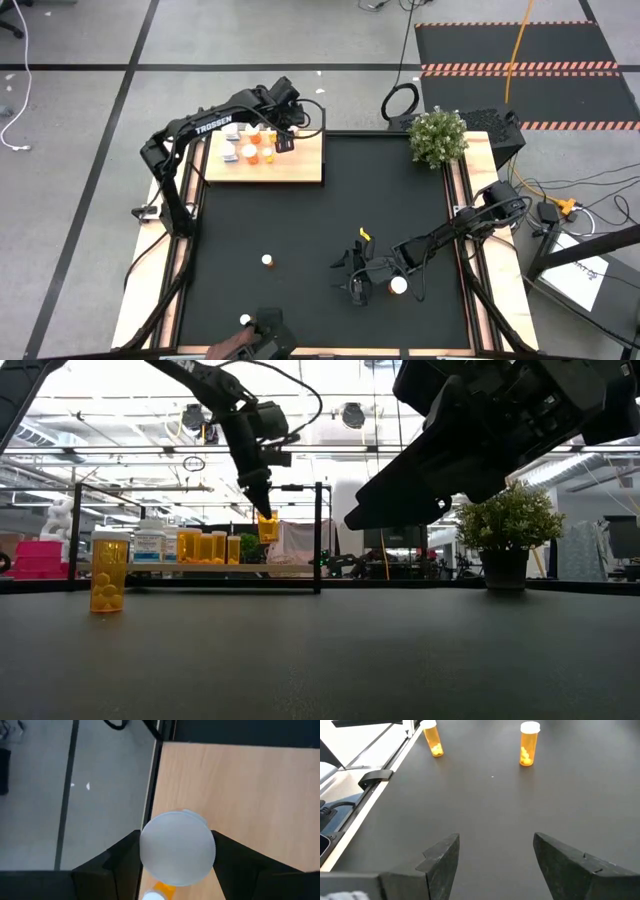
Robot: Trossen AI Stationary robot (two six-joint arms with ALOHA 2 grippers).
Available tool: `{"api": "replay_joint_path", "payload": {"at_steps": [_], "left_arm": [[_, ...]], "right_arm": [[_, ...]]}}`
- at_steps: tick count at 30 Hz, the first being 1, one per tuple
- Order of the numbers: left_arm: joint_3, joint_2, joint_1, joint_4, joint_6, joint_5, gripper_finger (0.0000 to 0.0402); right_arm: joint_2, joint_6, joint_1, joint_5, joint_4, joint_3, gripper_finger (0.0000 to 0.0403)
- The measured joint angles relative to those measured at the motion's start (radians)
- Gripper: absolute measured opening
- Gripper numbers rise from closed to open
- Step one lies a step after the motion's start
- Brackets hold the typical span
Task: Pick and place medicine bottles onto shelf by color
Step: Put the large orange pill bottle on the shelf
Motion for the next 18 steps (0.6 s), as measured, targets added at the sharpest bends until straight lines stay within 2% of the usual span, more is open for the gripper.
{"api": "replay_joint_path", "payload": {"at_steps": [4,11,18], "left_arm": [[0.0,0.019,0.015,-0.003,0.004,0.002,0.0226],[-0.001,0.048,0.035,-0.021,-0.004,0.012,0.0214],[-0.001,0.057,0.043,-0.053,-0.011,0.045,0.0234]], "right_arm": [[0.0,0.002,0.0,0.001,0.0,0.0,0.0249],[0.0,0.006,0.0,0.001,0.0,0.0,0.0249],[0.0,-0.001,0.0,0.001,0.0,0.0,0.0249]]}}
